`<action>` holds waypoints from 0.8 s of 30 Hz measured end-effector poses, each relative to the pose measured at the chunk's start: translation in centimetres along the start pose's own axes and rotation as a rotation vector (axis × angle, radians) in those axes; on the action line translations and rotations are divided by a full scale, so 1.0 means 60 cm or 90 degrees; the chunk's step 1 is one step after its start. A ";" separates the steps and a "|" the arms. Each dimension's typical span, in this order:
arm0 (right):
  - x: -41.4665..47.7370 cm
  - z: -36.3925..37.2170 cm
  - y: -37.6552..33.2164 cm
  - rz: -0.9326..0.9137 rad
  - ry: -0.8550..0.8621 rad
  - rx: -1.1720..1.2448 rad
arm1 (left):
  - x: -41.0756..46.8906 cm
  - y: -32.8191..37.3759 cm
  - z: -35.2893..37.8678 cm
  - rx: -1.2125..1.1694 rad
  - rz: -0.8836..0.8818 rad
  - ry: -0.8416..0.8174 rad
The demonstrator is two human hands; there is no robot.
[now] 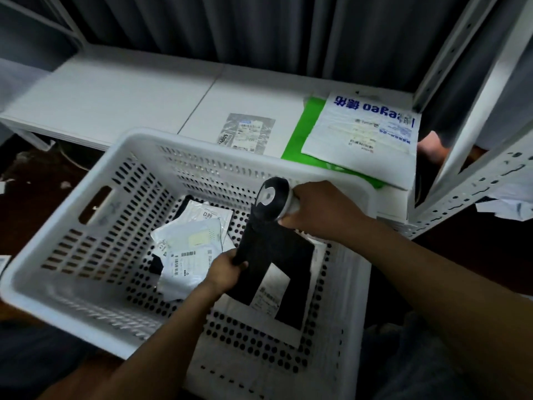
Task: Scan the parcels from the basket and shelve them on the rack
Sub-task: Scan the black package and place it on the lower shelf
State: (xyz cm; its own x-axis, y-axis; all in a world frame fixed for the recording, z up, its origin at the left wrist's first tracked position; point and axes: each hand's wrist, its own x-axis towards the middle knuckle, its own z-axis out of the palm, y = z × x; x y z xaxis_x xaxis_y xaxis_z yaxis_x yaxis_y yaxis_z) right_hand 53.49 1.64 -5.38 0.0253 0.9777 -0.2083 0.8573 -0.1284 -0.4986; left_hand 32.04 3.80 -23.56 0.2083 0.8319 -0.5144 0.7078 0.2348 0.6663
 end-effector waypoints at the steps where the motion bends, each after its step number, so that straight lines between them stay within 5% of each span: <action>1: -0.006 -0.003 -0.001 0.005 0.005 0.011 | -0.010 -0.002 -0.019 -0.026 0.015 0.029; 16: -0.067 -0.027 -0.039 0.148 -0.018 0.449 | -0.123 0.026 -0.192 -0.566 0.093 0.347; 24: -0.070 -0.054 -0.053 0.085 0.006 0.486 | -0.120 0.066 -0.216 -0.611 0.137 0.475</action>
State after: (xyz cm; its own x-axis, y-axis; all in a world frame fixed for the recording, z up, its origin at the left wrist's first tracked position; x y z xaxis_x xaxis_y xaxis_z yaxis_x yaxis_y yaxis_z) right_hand 52.29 -1.54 -0.20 0.1104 0.9469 -0.3019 0.2548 -0.3205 -0.9123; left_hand 24.59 5.30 -10.21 -0.3994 0.9087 -0.1215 -0.1409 0.0702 0.9875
